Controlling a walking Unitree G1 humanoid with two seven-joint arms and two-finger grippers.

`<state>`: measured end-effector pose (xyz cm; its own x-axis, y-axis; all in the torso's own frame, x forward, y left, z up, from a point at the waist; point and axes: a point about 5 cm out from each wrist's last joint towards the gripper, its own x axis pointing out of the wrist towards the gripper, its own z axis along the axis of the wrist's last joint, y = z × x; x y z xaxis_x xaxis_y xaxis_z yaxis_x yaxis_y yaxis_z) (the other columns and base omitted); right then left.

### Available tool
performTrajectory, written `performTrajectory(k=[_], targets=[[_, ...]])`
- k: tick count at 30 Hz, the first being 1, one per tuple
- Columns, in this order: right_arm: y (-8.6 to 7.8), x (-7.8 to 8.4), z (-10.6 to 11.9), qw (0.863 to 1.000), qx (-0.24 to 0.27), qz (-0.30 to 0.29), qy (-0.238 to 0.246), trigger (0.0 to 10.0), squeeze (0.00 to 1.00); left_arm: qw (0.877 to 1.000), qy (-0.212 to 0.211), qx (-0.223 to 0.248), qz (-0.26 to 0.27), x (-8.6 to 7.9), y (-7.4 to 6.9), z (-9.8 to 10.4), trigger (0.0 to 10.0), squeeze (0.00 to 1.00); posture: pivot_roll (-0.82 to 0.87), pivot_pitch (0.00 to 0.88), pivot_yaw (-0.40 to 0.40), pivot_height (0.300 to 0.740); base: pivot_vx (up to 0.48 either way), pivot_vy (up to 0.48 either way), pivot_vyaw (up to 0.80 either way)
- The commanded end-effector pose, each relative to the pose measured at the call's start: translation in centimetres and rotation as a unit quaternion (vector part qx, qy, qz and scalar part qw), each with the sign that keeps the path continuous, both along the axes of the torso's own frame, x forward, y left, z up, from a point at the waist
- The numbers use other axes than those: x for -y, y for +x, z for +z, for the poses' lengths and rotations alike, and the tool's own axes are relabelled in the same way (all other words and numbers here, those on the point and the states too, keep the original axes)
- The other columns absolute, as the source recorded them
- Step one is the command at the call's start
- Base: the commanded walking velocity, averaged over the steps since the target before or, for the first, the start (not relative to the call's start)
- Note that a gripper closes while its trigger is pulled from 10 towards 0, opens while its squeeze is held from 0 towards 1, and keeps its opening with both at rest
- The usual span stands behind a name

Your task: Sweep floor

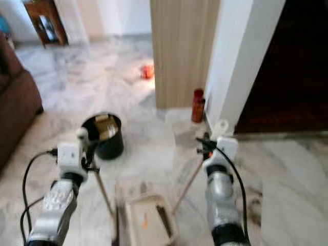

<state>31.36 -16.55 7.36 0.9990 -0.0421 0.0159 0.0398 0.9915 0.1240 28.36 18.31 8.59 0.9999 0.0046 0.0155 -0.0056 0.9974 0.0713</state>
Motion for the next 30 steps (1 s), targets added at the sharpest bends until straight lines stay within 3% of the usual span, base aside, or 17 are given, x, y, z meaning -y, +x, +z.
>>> performTrajectory(k=[1, 30], targets=[[0.45, -0.44, 0.99, 1.000, 0.023, 0.001, 0.018, 10.0, 0.00, 1.000, 0.010, 0.021, 0.003, -0.16, 0.30, 1.02, 10.0, 0.00, 0.14, 0.000, 0.043, 0.740, 0.000, 0.341, 0.00], [0.47, -1.07, 1.02, 0.999, 0.023, 0.016, 0.019, 10.0, 0.00, 1.000, 0.012, 0.020, 0.007, -0.25, 0.13, 1.01, 10.0, 0.00, 0.15, 0.000, 0.041, 0.740, 0.000, 0.341, 0.00]])
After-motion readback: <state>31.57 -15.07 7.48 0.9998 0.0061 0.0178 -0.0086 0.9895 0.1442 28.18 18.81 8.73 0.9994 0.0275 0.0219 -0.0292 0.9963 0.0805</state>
